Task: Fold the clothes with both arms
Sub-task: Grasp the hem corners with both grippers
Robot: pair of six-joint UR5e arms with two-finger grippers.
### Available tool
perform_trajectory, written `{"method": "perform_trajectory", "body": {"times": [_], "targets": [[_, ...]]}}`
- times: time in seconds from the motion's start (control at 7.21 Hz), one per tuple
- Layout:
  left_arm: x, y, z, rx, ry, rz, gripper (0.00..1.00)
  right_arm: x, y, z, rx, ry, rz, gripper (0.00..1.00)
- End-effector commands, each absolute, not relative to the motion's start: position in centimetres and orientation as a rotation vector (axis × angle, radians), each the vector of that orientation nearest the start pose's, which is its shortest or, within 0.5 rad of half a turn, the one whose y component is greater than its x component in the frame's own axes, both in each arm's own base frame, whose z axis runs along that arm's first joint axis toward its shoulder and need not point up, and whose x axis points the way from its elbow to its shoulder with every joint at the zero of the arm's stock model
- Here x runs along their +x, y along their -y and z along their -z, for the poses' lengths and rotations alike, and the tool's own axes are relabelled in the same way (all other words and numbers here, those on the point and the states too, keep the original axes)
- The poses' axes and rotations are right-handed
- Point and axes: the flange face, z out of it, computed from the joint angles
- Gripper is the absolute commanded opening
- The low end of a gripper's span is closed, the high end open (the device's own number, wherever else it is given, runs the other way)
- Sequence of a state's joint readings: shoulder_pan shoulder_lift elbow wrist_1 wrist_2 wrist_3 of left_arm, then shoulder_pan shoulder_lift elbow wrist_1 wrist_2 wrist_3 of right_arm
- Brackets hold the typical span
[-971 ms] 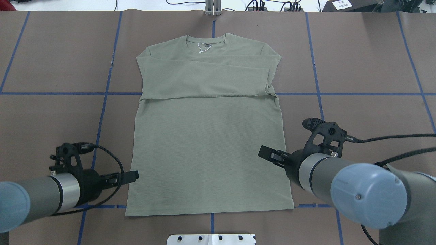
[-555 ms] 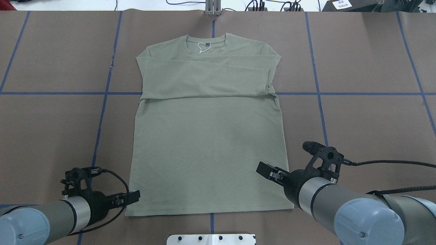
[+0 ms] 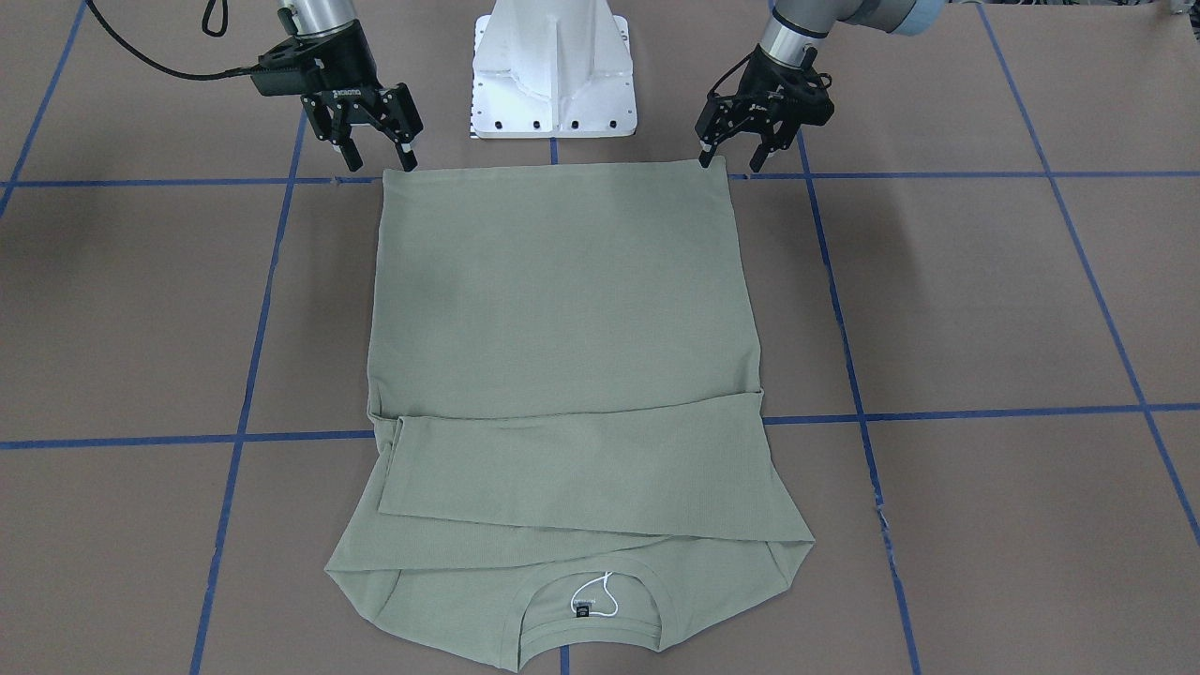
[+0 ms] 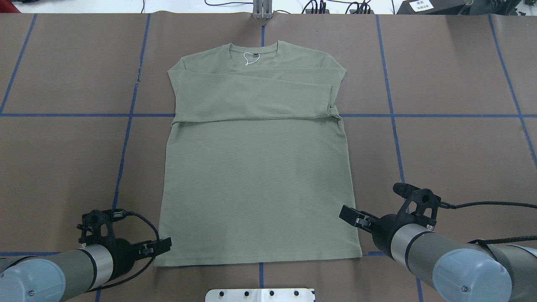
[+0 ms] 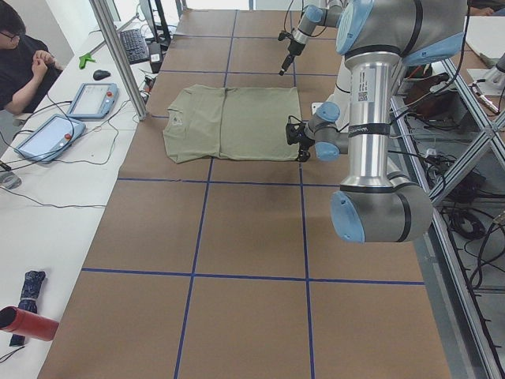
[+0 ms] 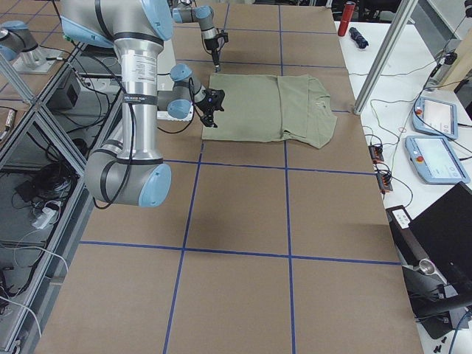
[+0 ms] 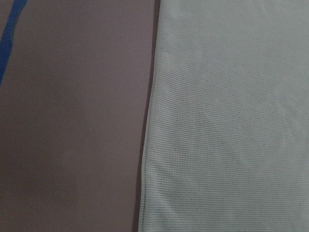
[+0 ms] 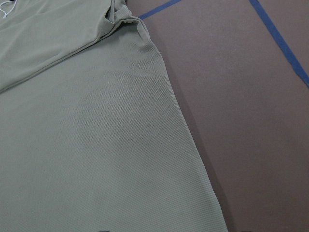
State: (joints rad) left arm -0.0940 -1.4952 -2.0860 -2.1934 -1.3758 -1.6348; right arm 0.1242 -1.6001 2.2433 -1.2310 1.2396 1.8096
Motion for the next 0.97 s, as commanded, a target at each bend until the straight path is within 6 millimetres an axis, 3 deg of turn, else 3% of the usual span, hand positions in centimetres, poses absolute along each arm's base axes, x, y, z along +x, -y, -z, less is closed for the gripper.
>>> {"method": "perform_trajectory", "body": {"times": [0.0,0.14,0.83], "targets": [[45.8,19.3,-37.9,0.189,-1.061,0.241,0.83,-41.1,21.8,-32.2,0.251,1.0,-0.493,0.95],[46.8,19.4,-38.1,0.189,-1.06,0.24,0.83,-41.1,21.8,-31.9,0.249,1.006,-0.492,0.96],[47.2,18.4,-38.0,0.173,-1.061,0.217,0.83,-41.0,21.8,-31.7,0.249,1.011,-0.492,0.96]]}}
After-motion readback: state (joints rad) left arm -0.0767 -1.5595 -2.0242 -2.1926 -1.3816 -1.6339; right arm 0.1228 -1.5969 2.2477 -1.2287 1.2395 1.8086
